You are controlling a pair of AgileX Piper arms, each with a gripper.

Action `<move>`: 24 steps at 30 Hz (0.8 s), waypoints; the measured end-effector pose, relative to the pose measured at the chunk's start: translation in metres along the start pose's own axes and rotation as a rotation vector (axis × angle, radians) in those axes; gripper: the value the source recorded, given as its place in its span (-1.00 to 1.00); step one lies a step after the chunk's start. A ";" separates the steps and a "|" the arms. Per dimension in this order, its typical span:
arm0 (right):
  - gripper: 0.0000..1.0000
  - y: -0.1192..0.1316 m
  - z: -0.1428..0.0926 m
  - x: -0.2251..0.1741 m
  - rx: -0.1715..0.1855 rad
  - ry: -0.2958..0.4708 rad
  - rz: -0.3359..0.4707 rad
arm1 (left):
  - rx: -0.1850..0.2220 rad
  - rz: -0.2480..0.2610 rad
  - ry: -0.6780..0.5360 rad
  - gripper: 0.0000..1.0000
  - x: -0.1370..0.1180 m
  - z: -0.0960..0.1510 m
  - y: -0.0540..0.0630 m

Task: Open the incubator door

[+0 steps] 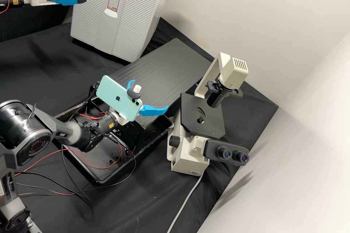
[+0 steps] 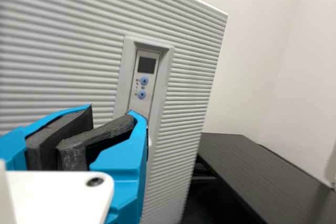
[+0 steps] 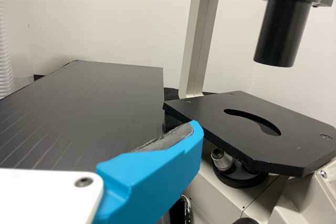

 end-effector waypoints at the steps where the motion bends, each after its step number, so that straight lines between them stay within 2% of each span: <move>1: 1.00 0.000 0.000 0.000 0.000 0.000 0.000 | 0.020 0.005 0.009 -1.00 -0.001 0.001 -0.001; 2: 1.00 0.000 0.000 0.000 0.000 0.000 0.000 | 0.072 0.009 0.033 -1.00 -0.001 0.001 -0.002; 3: 1.00 0.000 0.000 0.000 0.000 0.000 0.000 | 0.099 0.008 0.061 1.00 -0.001 0.000 -0.003; 4: 1.00 0.000 0.000 0.000 0.000 0.000 0.000 | 0.136 0.004 0.112 1.00 0.000 -0.002 -0.005; 5: 1.00 0.000 0.000 0.000 0.000 0.000 0.000 | 0.155 0.005 0.169 1.00 0.000 -0.006 -0.005; 6: 1.00 0.000 0.000 0.000 0.000 0.000 0.000 | 0.189 -0.006 0.230 1.00 -0.001 -0.010 -0.006; 9: 1.00 0.000 0.000 0.000 0.000 0.000 0.000 | 0.256 -0.048 0.359 1.00 -0.004 -0.021 -0.008; 13: 1.00 0.000 0.000 0.000 0.000 0.000 0.000 | 0.281 -0.080 0.455 1.00 -0.007 -0.031 -0.008; 16: 1.00 0.000 0.000 0.000 0.000 0.000 0.000 | 0.304 -0.085 0.468 1.00 -0.006 -0.034 -0.006; 20: 1.00 0.000 0.000 0.000 0.000 0.000 0.000 | 0.306 -0.095 0.464 1.00 -0.002 -0.036 -0.006; 24: 1.00 0.000 0.000 0.000 0.000 0.000 0.000 | 0.278 -0.115 0.434 1.00 0.002 -0.033 -0.006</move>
